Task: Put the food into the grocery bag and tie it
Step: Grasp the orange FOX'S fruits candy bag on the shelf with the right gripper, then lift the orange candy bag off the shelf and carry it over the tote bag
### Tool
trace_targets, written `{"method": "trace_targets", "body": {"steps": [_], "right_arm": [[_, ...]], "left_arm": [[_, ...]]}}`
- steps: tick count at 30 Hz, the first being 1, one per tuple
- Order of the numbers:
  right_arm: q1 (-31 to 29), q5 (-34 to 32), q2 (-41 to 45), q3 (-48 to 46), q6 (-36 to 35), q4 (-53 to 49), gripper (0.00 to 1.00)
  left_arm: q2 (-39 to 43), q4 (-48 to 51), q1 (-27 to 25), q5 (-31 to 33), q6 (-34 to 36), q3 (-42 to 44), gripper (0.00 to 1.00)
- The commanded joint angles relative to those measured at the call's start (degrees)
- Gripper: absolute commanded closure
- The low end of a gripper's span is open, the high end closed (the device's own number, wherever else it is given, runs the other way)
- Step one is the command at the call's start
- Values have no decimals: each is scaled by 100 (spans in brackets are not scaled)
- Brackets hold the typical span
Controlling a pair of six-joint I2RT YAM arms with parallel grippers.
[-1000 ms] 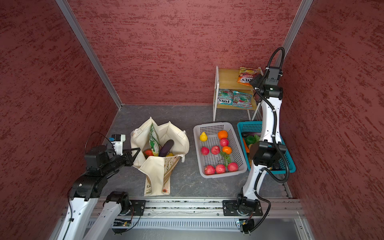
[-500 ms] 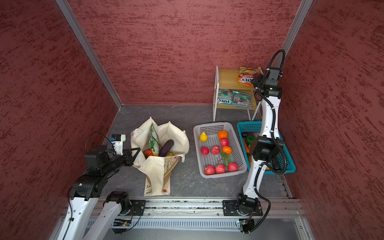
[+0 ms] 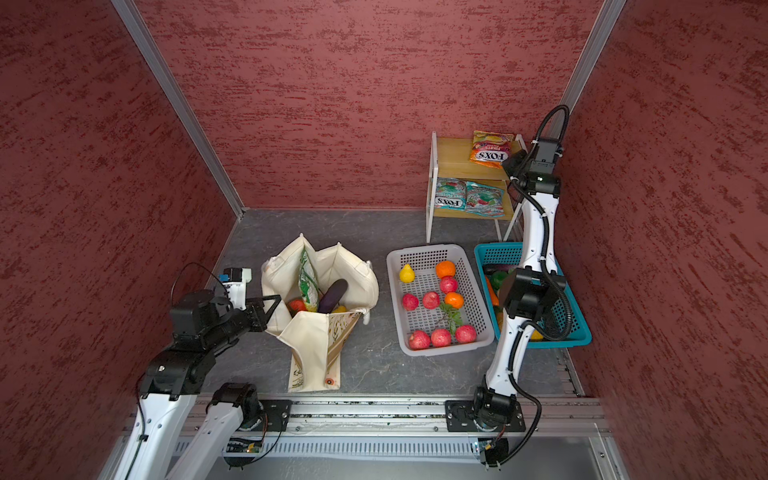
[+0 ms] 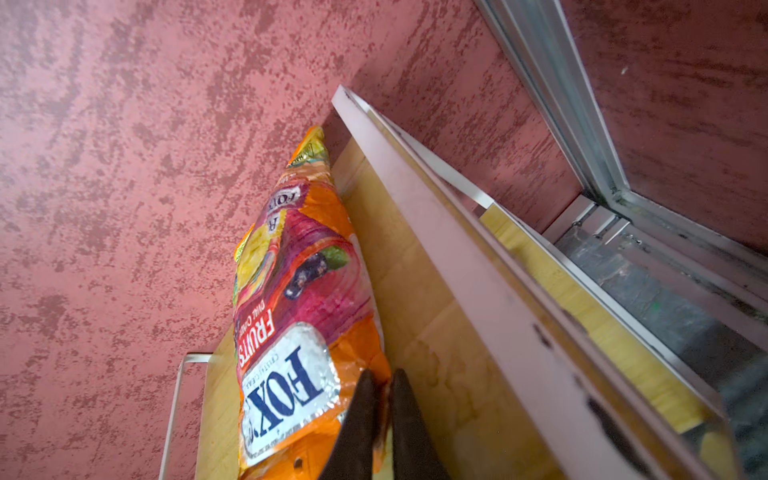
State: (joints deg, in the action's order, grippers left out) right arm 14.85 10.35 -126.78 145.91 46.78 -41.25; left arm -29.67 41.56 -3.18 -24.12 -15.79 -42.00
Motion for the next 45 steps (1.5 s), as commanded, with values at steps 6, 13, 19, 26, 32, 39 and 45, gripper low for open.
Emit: {"method": "trace_targets", "body": {"steps": [6,13,19,26,32,39,45], "right_arm": [[-22,187,585,149,229,397,100],[-191,264,1489,-174,73,530,100],[-328,521,1934,-307,8,347,100],[-964,539,2685,-811,-445,-5,100],[-1810,287,4003,-2683,-556,631,100],[-2840,97,5017,-4239,-381,1202,100],[-3904,28,5167,-4628,-513,1029,100]], "left_arm": [[-13,-280,28,-40,67,-17,100],[-45,-272,107,-75,67,-21,100],[-67,-278,133,-92,67,-19,100],[-91,-271,169,-92,67,-19,100],[-117,-280,219,-119,67,-19,100],[-203,-280,235,-152,59,-19,100],[-258,-263,230,-146,67,-28,100]]}}
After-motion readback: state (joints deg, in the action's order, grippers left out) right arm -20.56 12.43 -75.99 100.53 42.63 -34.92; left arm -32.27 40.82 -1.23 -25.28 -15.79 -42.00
